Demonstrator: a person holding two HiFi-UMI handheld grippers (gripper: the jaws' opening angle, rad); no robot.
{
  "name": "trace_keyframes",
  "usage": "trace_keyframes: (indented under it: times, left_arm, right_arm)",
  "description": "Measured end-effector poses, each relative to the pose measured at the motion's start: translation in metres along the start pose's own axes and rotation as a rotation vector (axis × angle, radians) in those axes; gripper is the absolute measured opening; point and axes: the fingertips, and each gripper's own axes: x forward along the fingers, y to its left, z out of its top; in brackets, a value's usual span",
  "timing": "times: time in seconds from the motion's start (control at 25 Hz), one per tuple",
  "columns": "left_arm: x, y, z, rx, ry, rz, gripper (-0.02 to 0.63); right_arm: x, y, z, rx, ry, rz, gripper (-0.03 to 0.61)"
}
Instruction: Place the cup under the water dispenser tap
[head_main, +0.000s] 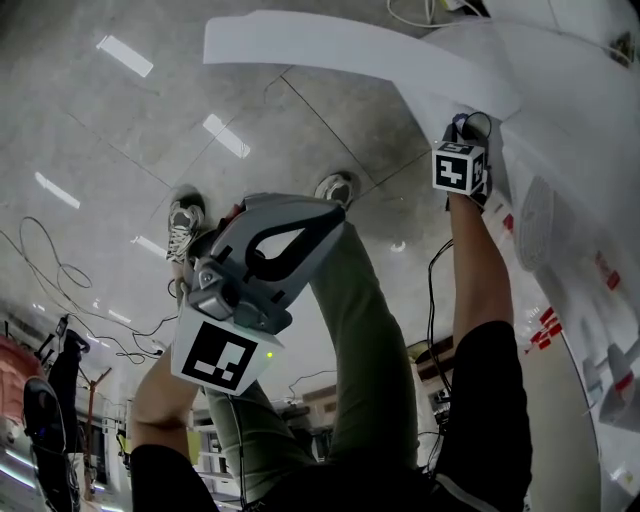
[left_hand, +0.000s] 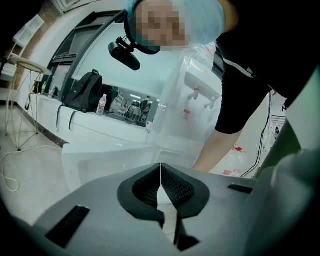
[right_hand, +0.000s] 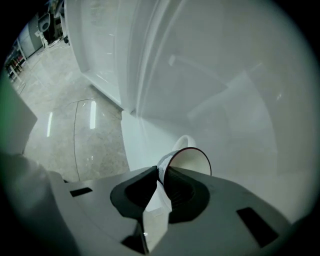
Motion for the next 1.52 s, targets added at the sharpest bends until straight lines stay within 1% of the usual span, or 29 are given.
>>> trace_keyframes:
  times: [0.16,0.36,0.44,0.72,0.84,0.92,1.08,1.2,1.36,1.52]
  left_arm:
    - [-0.008,-0.005,0.022,0.016,-0.004,-0.023,0.020]
    - [-0.018,-0.020,0.054,0.060,-0.010,-0.082,0.020]
    - [-0.024,-0.028,0.070,0.080,-0.013,-0.105,0.020]
    - [-0.064,-0.046,0.127,0.127,-0.011,-0.162,0.020]
    - [-0.081,-0.055,0.150,0.150,0.021,-0.185,0.020]
    - [-0.088,-0.062,0.168,0.163,0.021,-0.198,0.020]
    - [-0.102,-0.078,0.208,0.188,0.010,-0.213,0.020]
    - [-0.110,-0.089,0.235,0.202,0.001,-0.219,0.020]
    - [-0.115,-0.104,0.265,0.214,-0.015,-0.221,0.020]
    - [-0.112,-0.119,0.288,0.217,-0.028,-0.227,0.020]
  right_arm:
    - [-0.032,0.019,-0.001,0.002,-0.021,0.036,0.077]
    - [-0.087,0.047,-0.005,0.080,-0.068,0.103,0.075]
    - [-0.112,0.056,-0.007,0.093,-0.085,0.128,0.075]
    - [-0.223,0.082,-0.005,0.060,-0.145,0.176,0.074]
    - [-0.275,0.088,-0.001,0.034,-0.176,0.196,0.074]
    - [-0.307,0.089,-0.001,0.015,-0.194,0.206,0.074]
    - [-0.370,0.081,-0.004,-0.001,-0.218,0.213,0.074]
    - [-0.411,0.066,-0.010,-0.022,-0.226,0.197,0.075]
    - [-0.452,0.033,-0.016,-0.041,-0.235,0.160,0.075]
    - [-0.474,-0.008,-0.023,-0.065,-0.230,0.100,0.075]
